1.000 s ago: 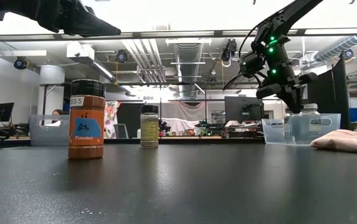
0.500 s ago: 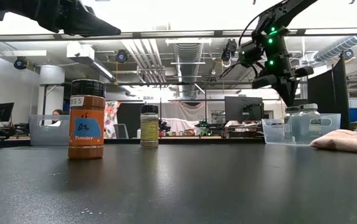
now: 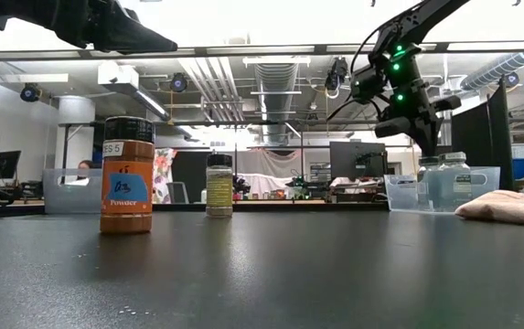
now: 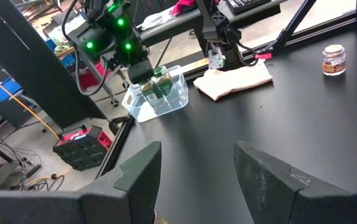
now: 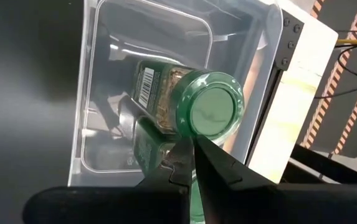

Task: Sort spices by type
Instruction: Adjust the green spice bottles in the white bin

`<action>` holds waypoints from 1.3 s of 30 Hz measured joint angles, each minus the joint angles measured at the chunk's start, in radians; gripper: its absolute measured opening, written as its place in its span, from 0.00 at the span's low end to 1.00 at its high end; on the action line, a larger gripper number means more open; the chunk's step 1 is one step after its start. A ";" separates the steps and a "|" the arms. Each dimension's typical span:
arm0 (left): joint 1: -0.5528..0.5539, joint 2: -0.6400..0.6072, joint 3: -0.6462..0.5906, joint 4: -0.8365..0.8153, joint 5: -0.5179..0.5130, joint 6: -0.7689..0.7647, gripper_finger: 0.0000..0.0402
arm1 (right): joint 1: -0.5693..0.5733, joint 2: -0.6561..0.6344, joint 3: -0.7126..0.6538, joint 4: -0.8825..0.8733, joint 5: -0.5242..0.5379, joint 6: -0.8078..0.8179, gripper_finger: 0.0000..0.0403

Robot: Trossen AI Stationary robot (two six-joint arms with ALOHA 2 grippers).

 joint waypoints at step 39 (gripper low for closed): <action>0.000 0.000 0.000 0.000 0.000 0.005 0.46 | -0.008 0.003 0.002 0.012 0.169 0.014 0.02</action>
